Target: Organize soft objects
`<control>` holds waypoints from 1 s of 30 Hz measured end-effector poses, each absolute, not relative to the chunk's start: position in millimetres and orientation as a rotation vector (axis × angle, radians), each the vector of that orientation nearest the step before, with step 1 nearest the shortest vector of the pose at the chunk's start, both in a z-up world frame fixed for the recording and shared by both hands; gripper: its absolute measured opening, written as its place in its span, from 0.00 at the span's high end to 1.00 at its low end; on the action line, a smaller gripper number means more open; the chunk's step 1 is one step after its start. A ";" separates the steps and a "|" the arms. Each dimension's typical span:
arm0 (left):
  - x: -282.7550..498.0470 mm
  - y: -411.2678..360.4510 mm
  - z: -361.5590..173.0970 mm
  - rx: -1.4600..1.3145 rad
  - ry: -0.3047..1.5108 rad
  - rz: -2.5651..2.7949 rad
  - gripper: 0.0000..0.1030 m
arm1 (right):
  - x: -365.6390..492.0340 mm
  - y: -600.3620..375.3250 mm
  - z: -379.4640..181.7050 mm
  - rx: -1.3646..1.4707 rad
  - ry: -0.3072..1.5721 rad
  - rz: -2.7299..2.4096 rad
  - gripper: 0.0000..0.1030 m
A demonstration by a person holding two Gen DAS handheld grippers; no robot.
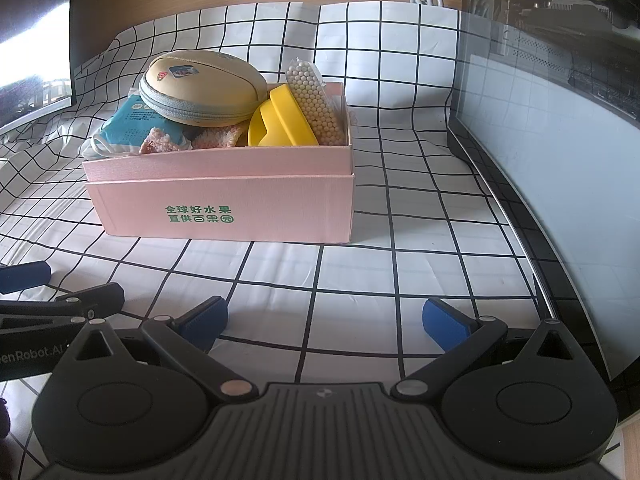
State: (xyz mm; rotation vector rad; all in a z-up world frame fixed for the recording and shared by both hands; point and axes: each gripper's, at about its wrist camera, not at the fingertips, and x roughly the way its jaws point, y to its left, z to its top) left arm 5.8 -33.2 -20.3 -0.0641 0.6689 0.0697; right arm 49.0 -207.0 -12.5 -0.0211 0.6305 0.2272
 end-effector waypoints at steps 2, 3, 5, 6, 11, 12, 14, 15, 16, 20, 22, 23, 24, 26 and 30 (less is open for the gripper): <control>5.8 -33.3 -20.4 -0.064 0.669 0.070 0.12 | 49.0 -206.9 -12.5 -0.021 0.630 0.227 0.00; 5.8 -33.4 -20.3 -0.065 0.669 0.071 0.12 | 49.1 -206.9 -12.5 -0.021 0.630 0.227 0.00; 5.9 -33.4 -20.3 -0.064 0.669 0.071 0.12 | 49.1 -206.9 -12.6 -0.021 0.630 0.227 0.00; 5.9 -33.8 -20.3 -0.064 0.669 0.072 0.12 | 49.1 -206.9 -12.6 -0.021 0.630 0.227 0.00; 5.9 -33.3 -20.7 -0.063 0.667 0.069 0.12 | 49.2 -206.9 -12.5 -0.021 0.630 0.227 0.00; 5.5 -33.3 -20.8 -0.063 0.666 0.066 0.12 | 49.1 -206.8 -12.6 -0.021 0.630 0.228 0.00; 5.1 -33.3 -20.8 -0.062 0.664 0.063 0.12 | 49.1 -206.8 -12.6 -0.021 0.630 0.228 0.00; 4.8 -32.6 -20.9 -0.062 0.663 0.061 0.12 | 49.1 -206.7 -12.6 -0.021 0.630 0.228 0.00; 4.9 -32.9 -20.8 -0.062 0.664 0.063 0.12 | 49.0 -206.7 -12.6 -0.021 0.630 0.228 0.00; 4.5 -32.5 -20.9 -0.060 0.664 0.061 0.12 | 49.0 -206.6 -12.6 -0.021 0.630 0.227 0.00; 4.5 -32.7 -21.0 -0.060 0.664 0.061 0.12 | 49.0 -206.7 -12.6 -0.021 0.630 0.228 0.00; 4.5 -32.6 -21.1 -0.059 0.664 0.061 0.12 | 49.1 -206.7 -12.6 -0.021 0.630 0.228 0.00; 4.6 -32.5 -21.2 -0.060 0.664 0.061 0.12 | 49.1 -206.7 -12.6 -0.021 0.630 0.228 0.00; 4.7 -32.1 -21.1 -0.061 0.663 0.059 0.12 | 49.2 -206.7 -12.5 -0.021 0.630 0.228 0.00; 6.2 -32.3 -20.8 -0.062 0.665 0.062 0.12 | 49.0 -206.6 -12.6 -0.021 0.630 0.228 0.00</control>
